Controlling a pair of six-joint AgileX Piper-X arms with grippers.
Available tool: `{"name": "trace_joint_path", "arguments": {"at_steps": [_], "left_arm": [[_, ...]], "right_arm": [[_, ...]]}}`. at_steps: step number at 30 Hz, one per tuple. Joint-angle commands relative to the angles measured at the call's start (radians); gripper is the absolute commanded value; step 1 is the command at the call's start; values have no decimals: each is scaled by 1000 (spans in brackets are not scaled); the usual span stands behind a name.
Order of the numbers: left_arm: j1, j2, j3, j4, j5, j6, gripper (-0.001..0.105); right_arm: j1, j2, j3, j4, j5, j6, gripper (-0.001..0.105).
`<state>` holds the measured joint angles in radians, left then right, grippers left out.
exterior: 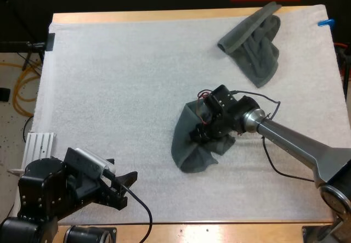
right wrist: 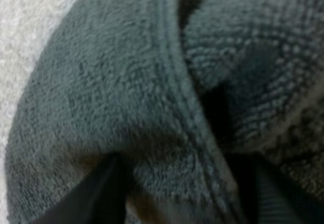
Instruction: Pick towel from pile fold and stack
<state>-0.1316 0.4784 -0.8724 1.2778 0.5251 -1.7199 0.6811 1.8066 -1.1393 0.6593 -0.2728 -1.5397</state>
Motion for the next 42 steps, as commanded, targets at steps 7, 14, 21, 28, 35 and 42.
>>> {"name": "trace_joint_path", "arguments": {"at_steps": [7,14,21,28,35,42], "left_arm": [[-5,-2,-4,3,-5,-3,64],[-5,-2,-4,3,-5,-3,64],[-5,-2,-4,3,-5,-3,64],[-5,-2,-4,3,-5,-3,64],[-5,-2,-4,3,-5,-3,64],[-5,-2,-4,3,-5,-12,64]], "right_arm": [[-4,-38,2,-21,14,0,0],[-4,-232,0,-31,75,-67,0],[-4,-516,0,-29,359,-150,0],[-4,-688,0,2,811,-328,0],[0,-655,44,71,571,-111,0],[76,-503,81,-8,174,24,11]]}}
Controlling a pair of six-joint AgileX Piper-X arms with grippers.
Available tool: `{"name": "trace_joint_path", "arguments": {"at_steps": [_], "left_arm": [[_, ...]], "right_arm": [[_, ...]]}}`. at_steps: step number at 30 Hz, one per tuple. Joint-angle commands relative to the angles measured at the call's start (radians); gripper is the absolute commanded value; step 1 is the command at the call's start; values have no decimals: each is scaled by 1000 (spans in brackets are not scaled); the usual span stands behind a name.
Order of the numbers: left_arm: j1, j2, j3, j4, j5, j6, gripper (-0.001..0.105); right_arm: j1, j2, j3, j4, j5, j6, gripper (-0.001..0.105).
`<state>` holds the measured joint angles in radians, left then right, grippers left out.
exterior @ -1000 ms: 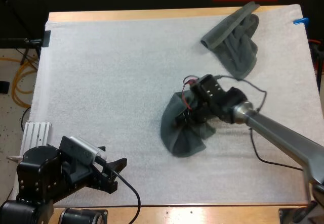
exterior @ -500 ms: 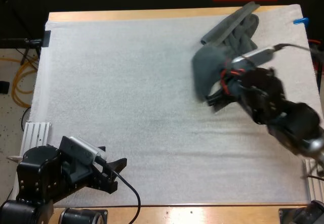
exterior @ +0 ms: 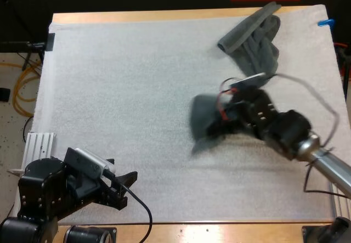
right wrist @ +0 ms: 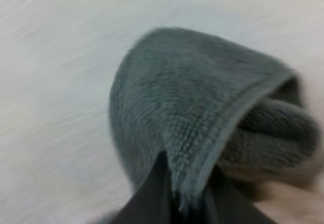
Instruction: Pick towel from pile fold and stack
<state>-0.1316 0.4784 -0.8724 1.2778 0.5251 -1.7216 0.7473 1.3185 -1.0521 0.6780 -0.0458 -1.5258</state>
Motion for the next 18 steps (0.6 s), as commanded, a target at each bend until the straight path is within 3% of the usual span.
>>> {"name": "trace_joint_path", "arguments": {"at_steps": [1,2,3,5,6,15,18], "left_arm": [[-5,-2,-4,3,-5,-10,64],[-5,-2,-4,3,-5,-10,64],[-5,-2,-4,3,-1,-10,64],[-5,-2,-4,3,3,-10,64],[-5,-2,-4,3,4,-10,64],[-5,-2,-4,3,4,-10,64],[-5,-2,-4,3,4,-10,64]], "right_arm": [[33,-10,-6,-39,-71,13,20],[50,-10,-6,-46,-71,13,30],[87,-14,-10,-47,-68,12,57],[112,-24,-10,-45,-66,0,75],[124,-31,-10,-38,-61,-20,79],[128,-49,4,152,2,-47,74],[128,-49,46,156,5,-48,74]]}}
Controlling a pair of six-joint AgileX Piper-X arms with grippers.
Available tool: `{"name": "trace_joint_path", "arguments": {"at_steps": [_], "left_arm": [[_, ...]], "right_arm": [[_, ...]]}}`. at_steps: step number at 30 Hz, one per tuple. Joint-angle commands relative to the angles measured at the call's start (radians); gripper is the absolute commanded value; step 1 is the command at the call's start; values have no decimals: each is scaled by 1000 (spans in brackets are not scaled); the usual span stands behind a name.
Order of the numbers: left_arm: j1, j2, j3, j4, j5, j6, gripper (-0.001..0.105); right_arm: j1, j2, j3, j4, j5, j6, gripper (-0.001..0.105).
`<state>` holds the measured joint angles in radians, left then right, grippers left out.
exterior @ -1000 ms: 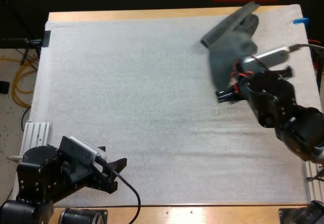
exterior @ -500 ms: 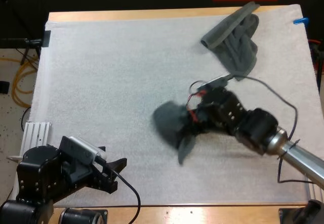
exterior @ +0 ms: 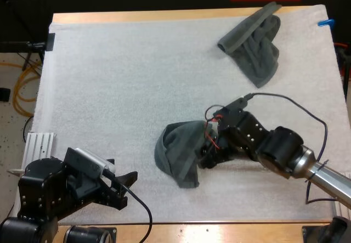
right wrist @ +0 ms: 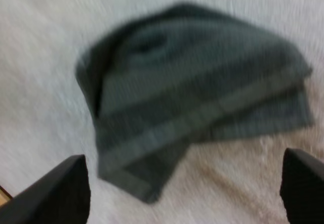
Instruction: Pick towel from pile fold and stack
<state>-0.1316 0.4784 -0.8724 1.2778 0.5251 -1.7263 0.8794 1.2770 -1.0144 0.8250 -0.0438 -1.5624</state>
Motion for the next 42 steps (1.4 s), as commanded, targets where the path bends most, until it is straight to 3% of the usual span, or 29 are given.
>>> {"name": "trace_joint_path", "arguments": {"at_steps": [1,6,13,20,27,33,42], "left_arm": [[-5,-2,-4,3,4,-5,64],[-5,-2,-4,3,6,-5,64],[-5,-2,-4,3,34,-15,64],[-5,-2,-4,3,34,-47,64],[-5,-2,-4,3,34,-47,64],[-5,-2,-4,3,34,-47,64],[-5,-2,-4,-5,32,-47,64]], "right_arm": [[-4,-8,27,-3,6,-12,74],[-28,18,111,-111,47,-1,74],[-155,109,111,-185,31,15,74],[-295,224,111,-243,-95,15,69],[-353,349,111,-276,-181,15,48],[-353,423,111,-354,-311,29,48],[-353,506,111,-363,-468,52,47]]}}
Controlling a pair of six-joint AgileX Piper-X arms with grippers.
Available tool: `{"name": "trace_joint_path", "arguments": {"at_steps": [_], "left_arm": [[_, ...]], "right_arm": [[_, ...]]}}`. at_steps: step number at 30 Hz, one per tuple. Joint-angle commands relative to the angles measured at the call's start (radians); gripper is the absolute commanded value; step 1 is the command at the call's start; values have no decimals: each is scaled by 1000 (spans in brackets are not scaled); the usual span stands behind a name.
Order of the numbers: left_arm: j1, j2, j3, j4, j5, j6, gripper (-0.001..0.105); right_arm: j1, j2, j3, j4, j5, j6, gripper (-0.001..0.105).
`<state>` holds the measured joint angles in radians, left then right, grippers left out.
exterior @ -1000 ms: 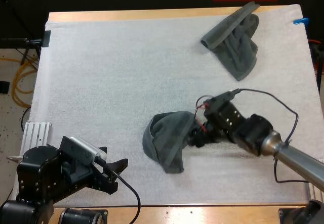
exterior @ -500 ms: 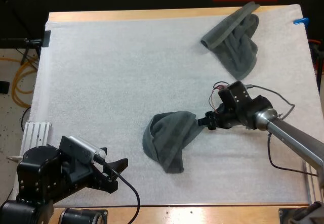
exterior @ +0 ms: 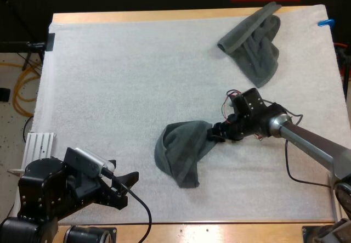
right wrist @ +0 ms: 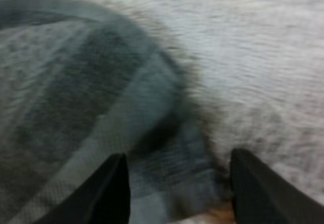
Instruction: Pick towel from pile fold and stack
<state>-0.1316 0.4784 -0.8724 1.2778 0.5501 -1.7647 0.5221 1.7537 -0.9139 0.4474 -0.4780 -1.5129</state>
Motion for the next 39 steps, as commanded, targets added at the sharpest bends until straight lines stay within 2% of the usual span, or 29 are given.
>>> {"name": "trace_joint_path", "arguments": {"at_steps": [1,4,7,9,12,16,23,27,32,36,39], "left_arm": [[-5,-2,-4,-7,7,-8,64],[-5,-2,-4,-19,7,-8,64],[-5,-2,-4,-26,7,-8,64],[-5,-2,-4,-25,7,-8,64],[-5,-2,-4,-25,7,-8,64],[-5,-2,-4,-25,7,-8,64],[-5,-2,-4,-25,7,-8,64],[-5,-2,-4,-25,7,-8,64],[-5,-2,-4,-25,7,-4,64],[-5,-2,-4,-25,7,-4,64],[-5,-2,-4,-25,7,-4,64]], "right_arm": [[4,33,11,15,-41,7,47],[4,40,11,33,-39,18,31],[4,40,11,54,-24,16,6],[4,38,11,60,-20,10,0],[4,12,6,60,-14,6,0],[4,-87,-27,60,71,-47,0],[4,-341,-200,58,306,-121,0],[8,-463,-305,58,469,-210,0],[8,-534,-330,81,478,-256,0],[16,-533,-323,178,478,-257,0],[52,-525,-297,193,464,-239,0]]}}
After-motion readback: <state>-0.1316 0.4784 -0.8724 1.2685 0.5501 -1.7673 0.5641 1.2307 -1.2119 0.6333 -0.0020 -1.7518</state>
